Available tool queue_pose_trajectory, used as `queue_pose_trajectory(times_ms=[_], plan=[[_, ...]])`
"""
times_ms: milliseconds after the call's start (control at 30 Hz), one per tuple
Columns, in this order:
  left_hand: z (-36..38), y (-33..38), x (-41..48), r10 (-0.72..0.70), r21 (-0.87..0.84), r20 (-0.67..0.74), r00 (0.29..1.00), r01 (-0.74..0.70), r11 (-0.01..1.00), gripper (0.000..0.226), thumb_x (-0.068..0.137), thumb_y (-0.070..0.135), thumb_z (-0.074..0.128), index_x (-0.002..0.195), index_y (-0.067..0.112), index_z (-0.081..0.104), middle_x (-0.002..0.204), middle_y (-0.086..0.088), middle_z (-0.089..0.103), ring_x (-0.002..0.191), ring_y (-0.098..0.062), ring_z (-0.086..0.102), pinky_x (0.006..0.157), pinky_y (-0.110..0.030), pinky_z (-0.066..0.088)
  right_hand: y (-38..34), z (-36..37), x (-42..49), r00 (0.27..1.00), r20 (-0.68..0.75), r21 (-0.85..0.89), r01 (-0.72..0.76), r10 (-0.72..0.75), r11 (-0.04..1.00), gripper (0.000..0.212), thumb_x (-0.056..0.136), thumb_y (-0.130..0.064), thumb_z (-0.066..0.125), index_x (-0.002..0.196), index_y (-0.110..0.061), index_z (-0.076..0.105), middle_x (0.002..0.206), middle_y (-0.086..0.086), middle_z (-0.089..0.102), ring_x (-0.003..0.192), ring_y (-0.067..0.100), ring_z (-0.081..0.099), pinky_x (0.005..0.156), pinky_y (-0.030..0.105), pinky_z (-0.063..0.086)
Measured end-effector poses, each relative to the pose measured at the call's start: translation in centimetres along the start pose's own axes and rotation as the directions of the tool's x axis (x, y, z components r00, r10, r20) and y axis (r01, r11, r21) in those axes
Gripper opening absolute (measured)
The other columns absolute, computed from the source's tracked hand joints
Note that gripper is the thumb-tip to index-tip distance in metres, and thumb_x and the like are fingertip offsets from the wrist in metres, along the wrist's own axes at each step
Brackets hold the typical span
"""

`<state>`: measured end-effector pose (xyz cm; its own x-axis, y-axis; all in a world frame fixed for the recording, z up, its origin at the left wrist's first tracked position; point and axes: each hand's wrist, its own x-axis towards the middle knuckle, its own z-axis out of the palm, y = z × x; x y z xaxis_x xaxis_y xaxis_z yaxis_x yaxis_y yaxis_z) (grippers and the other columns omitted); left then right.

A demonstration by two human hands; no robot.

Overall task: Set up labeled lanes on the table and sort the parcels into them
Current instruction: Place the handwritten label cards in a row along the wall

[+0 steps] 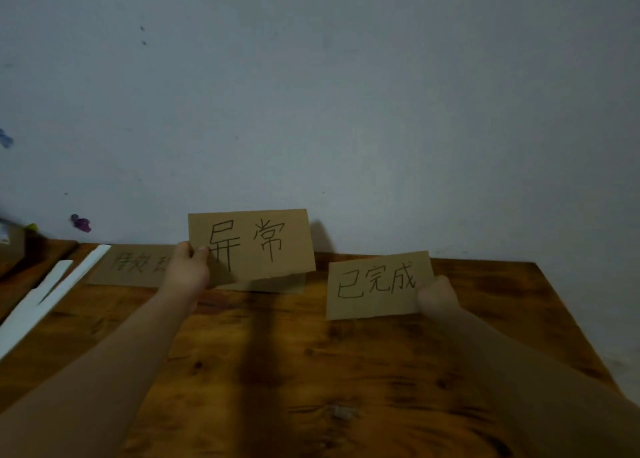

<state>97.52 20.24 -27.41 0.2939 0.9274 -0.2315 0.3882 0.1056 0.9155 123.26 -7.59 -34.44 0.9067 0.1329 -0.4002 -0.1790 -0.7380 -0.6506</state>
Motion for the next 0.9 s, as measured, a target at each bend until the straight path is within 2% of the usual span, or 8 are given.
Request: queue_pose_trajectory(times_ms=[100, 200, 267, 300, 567, 733, 833, 900], plan=[[2.6, -0.1, -1.1, -0.046, -0.014, 0.003, 0.999, 0.046, 0.999, 0.018, 0.1, 0.028, 0.038, 0.105, 0.014, 0.049, 0.099, -0.013, 0.055, 0.092, -0.035, 0.056, 0.078, -0.054, 0.053, 2.3, -1.0, 1.5, 0.998, 0.063, -0.28, 0.011, 0.007, 0.96, 0.054, 0.095, -0.03, 0.051, 0.141, -0.013, 0.029, 0.138, 0.017, 0.039, 0.125, 0.036, 0.04, 0.099, 0.049, 0.041], [4.2, -0.6, -2.0, -0.045, 0.012, -0.005, 0.999, 0.046, 0.999, 0.016, 0.101, 0.025, 0.038, 0.103, 0.012, 0.047, 0.087, -0.008, 0.052, 0.074, -0.027, 0.055, 0.049, -0.034, 0.049, 5.1, -1.0, 1.8, 0.889, 0.291, -0.622, 0.457, -0.354, 0.636, 0.059, 0.093, -0.048, 0.046, 0.144, -0.025, 0.03, 0.143, 0.008, 0.034, 0.131, 0.028, 0.031, 0.109, 0.048, 0.029], [5.0, -0.7, -2.3, -0.039, 0.037, -0.014, 0.999, 0.039, 0.999, 0.015, 0.101, 0.024, 0.038, 0.099, 0.013, 0.046, 0.087, -0.009, 0.052, 0.072, -0.027, 0.054, 0.047, -0.032, 0.047, 6.7, -0.3, 1.7, 0.758, 0.526, -0.625, 0.652, -0.386, 0.429, 0.061, 0.095, -0.052, 0.037, 0.149, -0.028, 0.025, 0.153, 0.006, 0.024, 0.14, 0.028, 0.021, 0.115, 0.047, 0.021], [5.3, -0.7, -2.3, -0.036, 0.048, -0.016, 0.999, 0.037, 0.998, 0.015, 0.101, 0.024, 0.038, 0.099, 0.013, 0.047, 0.088, -0.01, 0.053, 0.075, -0.029, 0.055, 0.052, -0.036, 0.049, 7.2, 0.1, 1.9, 0.745, 0.574, -0.632, 0.667, -0.34, 0.396, 0.062, 0.096, -0.053, 0.032, 0.152, -0.029, 0.017, 0.158, 0.005, 0.015, 0.144, 0.028, 0.012, 0.118, 0.048, 0.012], [7.8, -1.2, -1.3, -0.048, 0.059, 0.004, 0.999, 0.047, 0.997, 0.012, 0.099, 0.028, 0.04, 0.101, 0.024, 0.051, 0.099, -0.007, 0.057, 0.092, -0.031, 0.058, 0.085, -0.053, 0.051, 6.4, 0.6, 7.0, 0.834, 0.482, -0.689, 0.551, -0.269, 0.471, 0.065, 0.098, -0.05, 0.028, 0.153, -0.025, 0.003, 0.161, 0.005, -0.009, 0.147, 0.028, -0.01, 0.116, 0.051, -0.003], [8.9, -1.5, -1.5, -0.062, 0.044, 0.029, 0.998, 0.06, 0.997, 0.013, 0.1, 0.027, 0.041, 0.104, 0.019, 0.05, 0.103, -0.012, 0.056, 0.096, -0.034, 0.057, 0.087, -0.055, 0.049, 5.3, 1.0, 9.4, 0.851, 0.469, -0.718, 0.523, -0.236, 0.459, 0.071, 0.097, -0.056, 0.024, 0.153, -0.025, -0.007, 0.16, 0.005, -0.017, 0.145, 0.03, -0.017, 0.116, 0.054, -0.006], [9.2, -1.0, -1.9, -0.051, 0.072, 0.017, 0.999, 0.05, 0.996, 0.013, 0.1, 0.027, 0.041, 0.102, 0.018, 0.05, 0.103, -0.011, 0.056, 0.1, -0.036, 0.055, 0.088, -0.053, 0.047, 4.1, 0.8, 9.1, 0.841, 0.448, -0.7, 0.541, -0.304, 0.466, 0.075, 0.094, -0.062, 0.02, 0.154, -0.02, 0.001, 0.161, 0.008, -0.01, 0.146, 0.031, -0.014, 0.116, 0.053, -0.006], [9.5, -0.4, -2.6, -0.048, 0.074, 0.015, 0.999, 0.047, 0.996, 0.016, 0.1, 0.028, 0.04, 0.106, 0.018, 0.051, 0.103, -0.01, 0.056, 0.101, -0.034, 0.055, 0.088, -0.051, 0.047, 3.2, 0.8, 7.6, 0.831, 0.4, -0.582, 0.556, -0.387, 0.593, 0.079, 0.092, -0.066, 0.022, 0.153, -0.016, 0.013, 0.161, 0.01, 0.007, 0.147, 0.031, 0.002, 0.118, 0.049, 0.004]])
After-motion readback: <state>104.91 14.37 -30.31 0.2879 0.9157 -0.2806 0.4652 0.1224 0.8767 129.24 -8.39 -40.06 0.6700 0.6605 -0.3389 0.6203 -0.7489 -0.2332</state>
